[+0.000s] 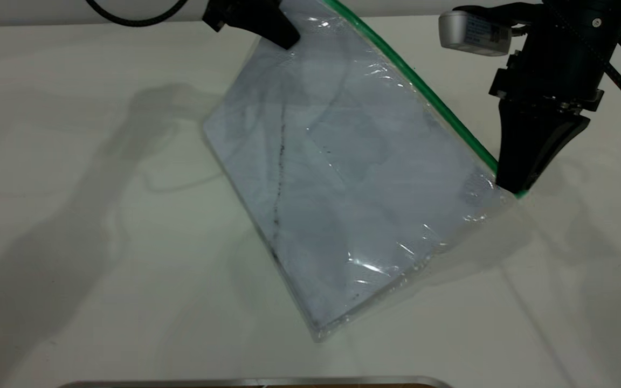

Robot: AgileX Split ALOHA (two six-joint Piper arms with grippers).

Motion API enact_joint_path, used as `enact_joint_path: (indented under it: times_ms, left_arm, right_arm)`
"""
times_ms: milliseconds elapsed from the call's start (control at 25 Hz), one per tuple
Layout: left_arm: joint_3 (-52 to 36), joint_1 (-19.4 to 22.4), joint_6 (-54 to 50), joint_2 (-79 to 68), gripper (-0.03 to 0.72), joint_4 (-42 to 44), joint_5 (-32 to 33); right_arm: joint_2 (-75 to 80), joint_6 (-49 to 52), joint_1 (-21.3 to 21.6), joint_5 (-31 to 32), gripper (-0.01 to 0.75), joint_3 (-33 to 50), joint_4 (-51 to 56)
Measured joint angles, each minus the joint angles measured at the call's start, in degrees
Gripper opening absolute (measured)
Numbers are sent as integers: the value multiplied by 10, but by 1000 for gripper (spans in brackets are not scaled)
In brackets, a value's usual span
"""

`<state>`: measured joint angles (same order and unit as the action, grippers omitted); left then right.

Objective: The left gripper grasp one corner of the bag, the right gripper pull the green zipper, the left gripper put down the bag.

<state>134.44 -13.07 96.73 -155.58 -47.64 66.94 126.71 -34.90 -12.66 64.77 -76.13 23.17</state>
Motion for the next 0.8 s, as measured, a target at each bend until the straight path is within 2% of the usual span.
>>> enact_joint_path:
  times_ms: [400, 480, 640, 720, 800]
  left_arm:
    - [0, 5, -3, 0, 52, 2, 0]
    - [0, 3, -4, 0, 54, 12, 0]
    - [0, -2, -33, 0, 85, 24, 0]
    - [1, -5, -52, 1, 132, 21, 0]
    - [2, -7, -75, 1, 217, 19, 0]
  right_arm:
    - [0, 7, 0, -6, 88, -1, 2]
    - [0, 13, 0, -6, 129, 0, -6]
    - [0, 20, 0, -35, 280, 0, -10]
    - [0, 21, 0, -55, 366, 0, -16]
    - [0, 21, 0, -75, 434, 0, -21]
